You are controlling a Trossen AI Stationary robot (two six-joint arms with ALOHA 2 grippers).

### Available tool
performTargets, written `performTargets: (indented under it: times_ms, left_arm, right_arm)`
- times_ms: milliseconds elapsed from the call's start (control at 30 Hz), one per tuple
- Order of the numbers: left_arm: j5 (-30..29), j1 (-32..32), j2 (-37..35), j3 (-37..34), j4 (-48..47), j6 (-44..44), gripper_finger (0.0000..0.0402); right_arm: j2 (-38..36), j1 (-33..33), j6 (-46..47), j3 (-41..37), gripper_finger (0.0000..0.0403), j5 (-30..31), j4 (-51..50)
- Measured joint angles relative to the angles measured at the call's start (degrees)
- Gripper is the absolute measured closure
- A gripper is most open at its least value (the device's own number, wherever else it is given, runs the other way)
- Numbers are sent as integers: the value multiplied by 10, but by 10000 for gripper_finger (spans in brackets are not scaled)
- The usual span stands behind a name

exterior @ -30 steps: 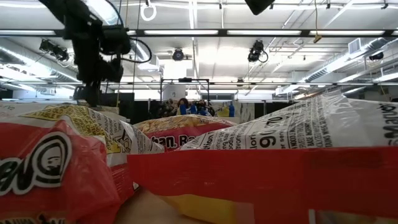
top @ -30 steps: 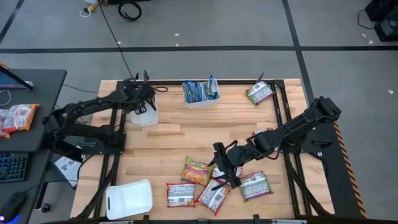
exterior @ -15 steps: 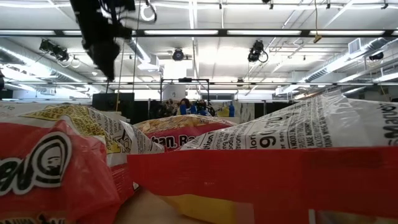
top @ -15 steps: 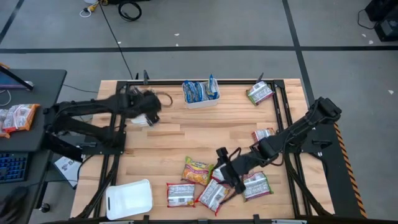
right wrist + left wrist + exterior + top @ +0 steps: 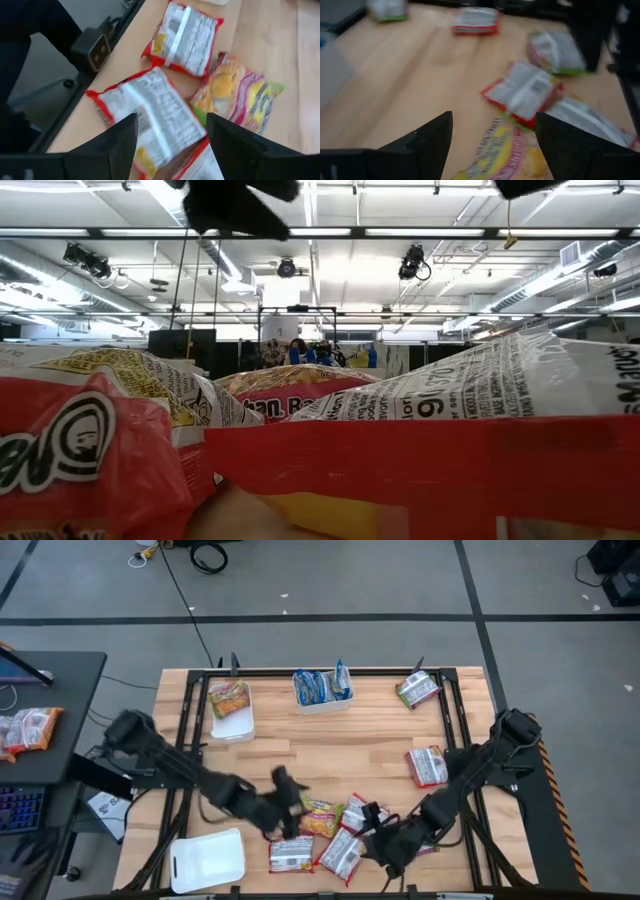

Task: Sort Maruchan noodles
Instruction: Put the green noodle pack into the middle white bin

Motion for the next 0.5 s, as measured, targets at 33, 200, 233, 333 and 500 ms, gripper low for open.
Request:
performTargets:
  times_ms: [33, 200, 233, 333, 500]
  left_arm:
    - [7, 0, 29, 19, 0, 11, 118]
    - [123, 56, 141, 81, -41, 26, 118]
    - [147, 73, 152, 84, -31, 28, 118]
    - [204, 126, 168, 84, -12, 61, 118]
    - [408, 199, 168, 88, -29, 102, 118]
  right_arm:
    - [-5, 6, 18, 0, 165, 5, -15]
    - [-23, 29, 89, 1, 165, 13, -65]
    - [-23, 31, 100, 0, 163, 11, -76]
    - [-20, 35, 140, 0, 156, -15, -103]
    - [-17, 45, 196, 0, 144, -46, -143]
